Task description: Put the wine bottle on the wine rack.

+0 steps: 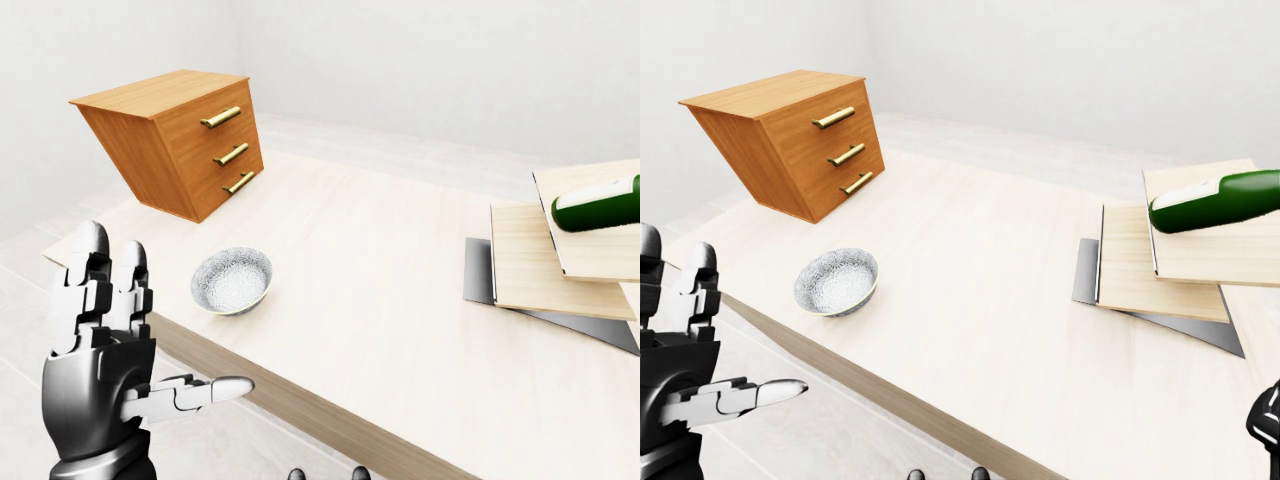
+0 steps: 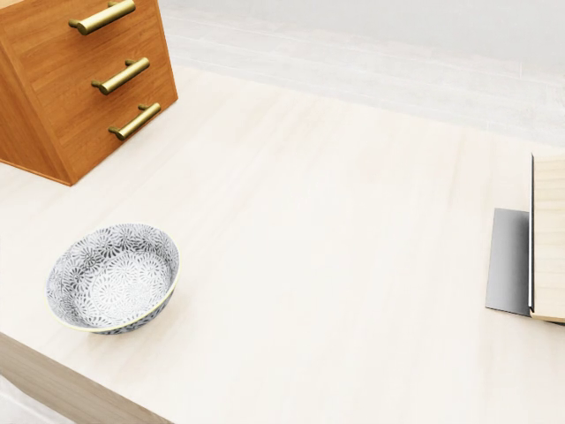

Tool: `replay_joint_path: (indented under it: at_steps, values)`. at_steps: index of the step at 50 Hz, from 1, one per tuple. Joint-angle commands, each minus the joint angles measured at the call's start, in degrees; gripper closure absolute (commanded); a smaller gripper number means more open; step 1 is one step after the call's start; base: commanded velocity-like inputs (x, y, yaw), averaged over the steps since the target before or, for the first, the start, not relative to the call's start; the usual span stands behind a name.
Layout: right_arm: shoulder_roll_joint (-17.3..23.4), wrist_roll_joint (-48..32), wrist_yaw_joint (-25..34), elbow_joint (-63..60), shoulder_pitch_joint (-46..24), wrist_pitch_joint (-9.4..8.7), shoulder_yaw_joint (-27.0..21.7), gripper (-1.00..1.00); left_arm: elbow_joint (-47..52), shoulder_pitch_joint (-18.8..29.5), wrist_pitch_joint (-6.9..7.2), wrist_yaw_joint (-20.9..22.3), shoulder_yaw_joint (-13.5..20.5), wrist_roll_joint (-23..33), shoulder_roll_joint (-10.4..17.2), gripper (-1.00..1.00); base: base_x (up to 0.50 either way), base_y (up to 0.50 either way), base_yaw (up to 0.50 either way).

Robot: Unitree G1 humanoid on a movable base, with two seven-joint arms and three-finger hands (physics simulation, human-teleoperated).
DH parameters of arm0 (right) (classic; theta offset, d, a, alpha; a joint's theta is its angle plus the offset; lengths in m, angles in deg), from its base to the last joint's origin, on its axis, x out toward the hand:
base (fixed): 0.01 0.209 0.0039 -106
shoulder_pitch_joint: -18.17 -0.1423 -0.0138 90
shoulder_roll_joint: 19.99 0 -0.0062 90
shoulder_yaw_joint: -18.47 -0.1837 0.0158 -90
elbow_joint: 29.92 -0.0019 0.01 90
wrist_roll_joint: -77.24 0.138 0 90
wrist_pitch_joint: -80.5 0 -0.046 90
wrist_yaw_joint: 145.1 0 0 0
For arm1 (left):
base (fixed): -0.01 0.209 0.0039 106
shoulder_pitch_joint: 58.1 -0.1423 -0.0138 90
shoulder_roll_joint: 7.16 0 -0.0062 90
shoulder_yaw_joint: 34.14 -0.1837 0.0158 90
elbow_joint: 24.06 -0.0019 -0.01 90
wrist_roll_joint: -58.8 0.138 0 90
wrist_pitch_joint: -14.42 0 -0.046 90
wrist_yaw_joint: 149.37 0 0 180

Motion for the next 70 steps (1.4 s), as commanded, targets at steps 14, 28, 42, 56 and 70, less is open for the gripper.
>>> replay_joint_path:
  at_steps: [14,28,42,56,70]
  values:
    - [-1.6,0.4,0.5,2.1,1.8,0.0,-0.4,1.0,-0.4,-0.4,0.0,0.3,-0.1,0.3,-0.2,-1.0,0.0,0.0,0.0]
    - [-2.8,-1.7,1.8,5.5,0.4,0.0,1.2,1.0,-0.5,-0.5,0.0,0.2,-0.5,0.6,-0.2,-1.0,0.0,0.0,0.0]
    - [-2.3,-2.2,0.4,8.8,1.3,0.0,-0.3,1.0,-1.1,-0.3,0.0,0.3,-0.4,0.5,-0.3,-1.0,0.0,0.0,0.0]
    - [-1.6,0.3,0.7,11.8,5.4,0.0,-2.1,1.0,-0.6,-0.2,0.0,0.1,-0.3,0.5,-0.1,-1.0,0.0,0.0,0.0]
    - [-1.8,2.3,1.3,13.2,8.8,0.0,-2.6,1.0,1.3,-0.4,0.0,-0.4,-1.3,1.1,-0.1,-1.0,0.0,0.0,0.0]
